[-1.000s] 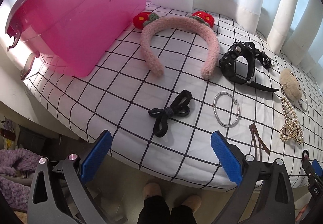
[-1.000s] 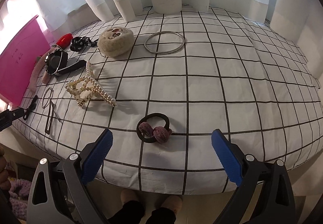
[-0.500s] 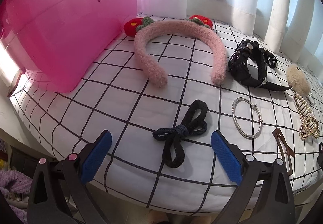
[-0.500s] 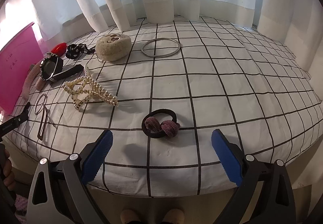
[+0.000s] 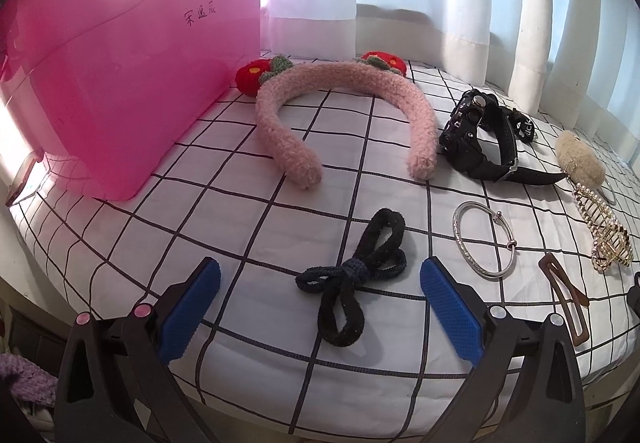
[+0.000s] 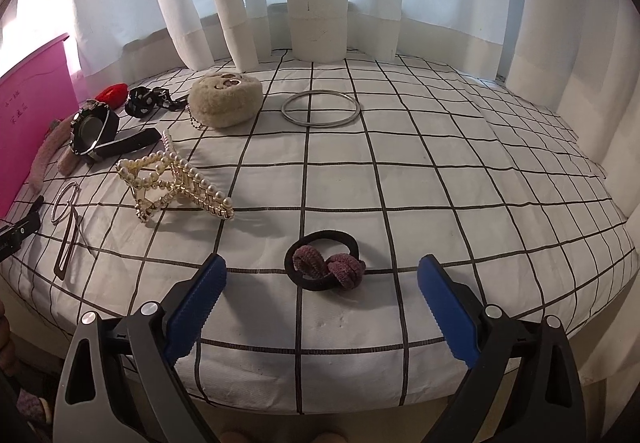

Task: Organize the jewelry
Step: 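Grasp the black bow hair tie with the left tool while the right tool grasps the pompom hair tie, then carry both held hair ties over the pink tub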

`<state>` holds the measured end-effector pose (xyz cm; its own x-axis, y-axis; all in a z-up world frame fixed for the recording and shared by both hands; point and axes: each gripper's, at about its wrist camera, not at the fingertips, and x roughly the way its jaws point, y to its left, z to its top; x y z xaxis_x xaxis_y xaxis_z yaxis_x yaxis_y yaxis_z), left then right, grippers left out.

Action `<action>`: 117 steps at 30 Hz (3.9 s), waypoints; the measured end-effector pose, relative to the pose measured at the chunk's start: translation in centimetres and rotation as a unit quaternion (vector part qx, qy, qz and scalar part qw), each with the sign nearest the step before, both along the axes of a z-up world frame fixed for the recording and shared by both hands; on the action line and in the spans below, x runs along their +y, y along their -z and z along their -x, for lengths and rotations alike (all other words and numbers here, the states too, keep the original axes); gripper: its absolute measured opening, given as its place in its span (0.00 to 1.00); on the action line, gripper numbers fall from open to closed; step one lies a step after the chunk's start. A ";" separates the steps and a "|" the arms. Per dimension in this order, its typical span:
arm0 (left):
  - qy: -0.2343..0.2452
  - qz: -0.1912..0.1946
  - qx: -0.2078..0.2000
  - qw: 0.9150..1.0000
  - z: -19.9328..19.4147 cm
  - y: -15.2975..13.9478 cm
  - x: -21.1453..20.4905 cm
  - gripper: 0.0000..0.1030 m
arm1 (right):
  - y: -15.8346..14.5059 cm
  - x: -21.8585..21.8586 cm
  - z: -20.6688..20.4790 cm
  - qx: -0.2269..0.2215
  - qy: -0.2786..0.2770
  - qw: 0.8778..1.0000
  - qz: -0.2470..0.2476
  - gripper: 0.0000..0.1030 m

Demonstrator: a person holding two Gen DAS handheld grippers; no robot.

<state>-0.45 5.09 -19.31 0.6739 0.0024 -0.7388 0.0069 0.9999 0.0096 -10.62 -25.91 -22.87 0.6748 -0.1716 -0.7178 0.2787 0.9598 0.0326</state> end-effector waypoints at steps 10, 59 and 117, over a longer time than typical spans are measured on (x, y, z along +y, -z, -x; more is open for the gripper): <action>-0.007 0.004 0.001 1.000 0.8 -0.2 -0.1 0.87 | -0.6 1.8 -0.2 -0.011 -0.048 0.999 0.010 0.36; -0.057 0.016 -0.086 0.995 6.5 -17.6 -4.3 0.13 | -16.1 -1.1 -1.3 -0.084 -0.198 0.975 -0.047 0.24; -0.194 0.087 0.105 0.971 -15.1 -16.9 25.0 0.14 | -20.3 46.0 -37.3 0.135 -0.487 0.861 -0.059 0.24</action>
